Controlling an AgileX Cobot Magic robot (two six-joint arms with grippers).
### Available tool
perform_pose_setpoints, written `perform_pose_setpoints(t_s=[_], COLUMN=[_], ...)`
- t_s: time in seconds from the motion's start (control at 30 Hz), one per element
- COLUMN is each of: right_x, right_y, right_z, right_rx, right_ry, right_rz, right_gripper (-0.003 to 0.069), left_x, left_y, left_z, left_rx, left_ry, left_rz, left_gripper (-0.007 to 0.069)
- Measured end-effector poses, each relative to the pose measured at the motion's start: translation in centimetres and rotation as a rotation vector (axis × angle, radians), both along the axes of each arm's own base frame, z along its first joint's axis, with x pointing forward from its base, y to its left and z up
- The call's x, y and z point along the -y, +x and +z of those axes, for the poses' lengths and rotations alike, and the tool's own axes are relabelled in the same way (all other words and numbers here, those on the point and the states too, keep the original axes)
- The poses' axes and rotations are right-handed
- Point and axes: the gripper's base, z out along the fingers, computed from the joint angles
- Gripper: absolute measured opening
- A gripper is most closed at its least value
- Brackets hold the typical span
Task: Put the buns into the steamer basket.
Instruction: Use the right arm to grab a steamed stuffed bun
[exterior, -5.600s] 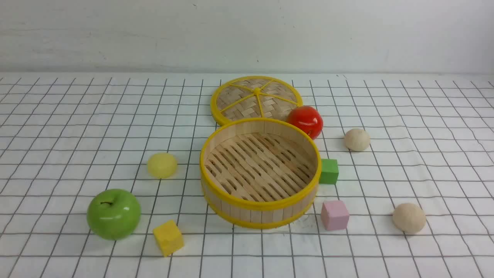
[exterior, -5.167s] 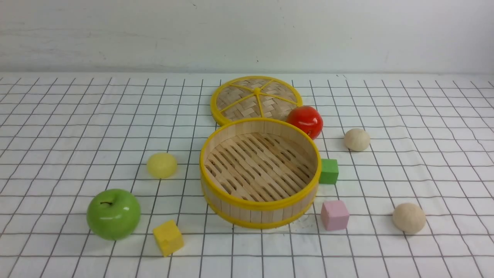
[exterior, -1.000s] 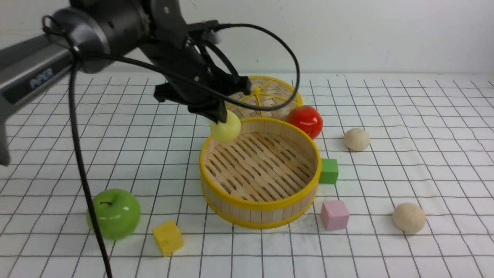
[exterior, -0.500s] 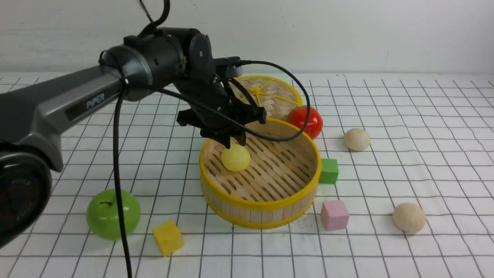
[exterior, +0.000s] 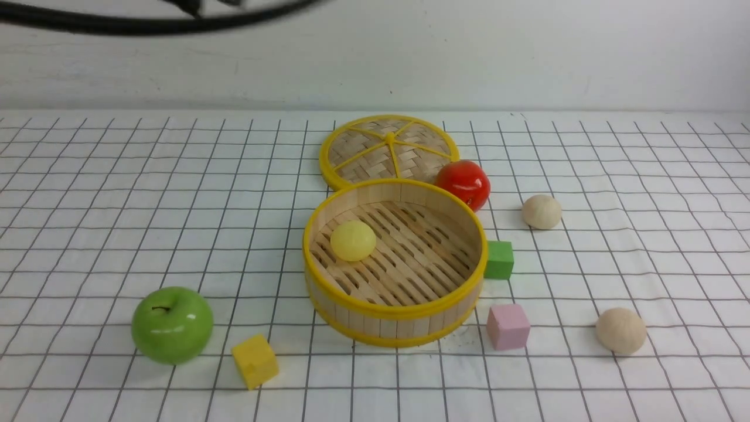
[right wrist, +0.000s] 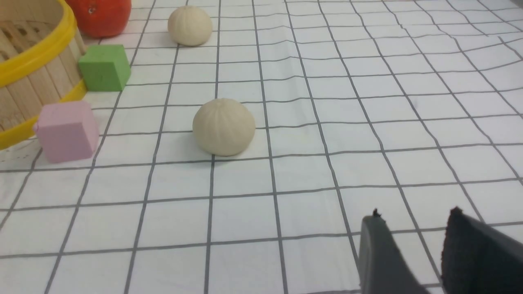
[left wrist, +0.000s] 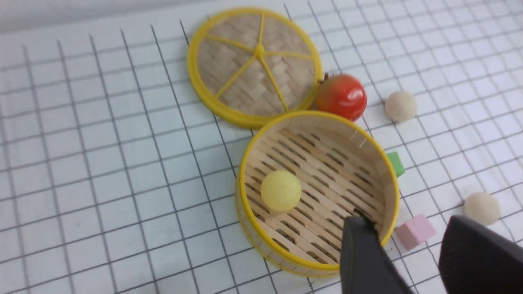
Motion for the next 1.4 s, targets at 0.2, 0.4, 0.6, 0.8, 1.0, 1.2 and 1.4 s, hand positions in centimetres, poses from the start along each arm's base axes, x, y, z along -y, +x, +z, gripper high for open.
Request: perform_pose_setpoints(t_s=[0.2,0.4,0.6,0.8,1.0,1.2,1.4], right_x=[0.0,0.0,0.0,0.0,0.0,0.0,0.0], right_y=[0.0,0.0,0.0,0.0,0.0,0.0,0.0], right_z=[0.0,0.0,0.0,0.0,0.0,0.0,0.0], right_rx=[0.0,0.0,0.0,0.0,0.0,0.0,0.0], right_ry=[0.0,0.0,0.0,0.0,0.0,0.0,0.0], right_rz=[0.0,0.0,0.0,0.0,0.0,0.0,0.0], right_gripper=[0.0239,0.0239,0.0239,0.0239,0.0239,0.0239,0.0239], left_x=[-6.9,-11.0,-11.6,-10.7,-10.7,-10.8,-11.3], left_y=[-12.8,-20.4,-22.8,-22.9,-22.9,-22.8,-22.2], left_z=[0.0,-8.5,-20.4,-22.8,-22.9,-22.8,-21.8], left_rx=[0.115,0.173,0.063,0.019,0.015,0.031,0.173], left_ry=[-0.072,-0.148,-0.229,-0.305,-0.31,-0.305,-0.283], left_rz=[0.117,0.205,0.204,0.148,0.145,0.152,0.19], left_gripper=[0.007,-0.0013,-0.0013,-0.0013,-0.0013,-0.0013,-0.0013])
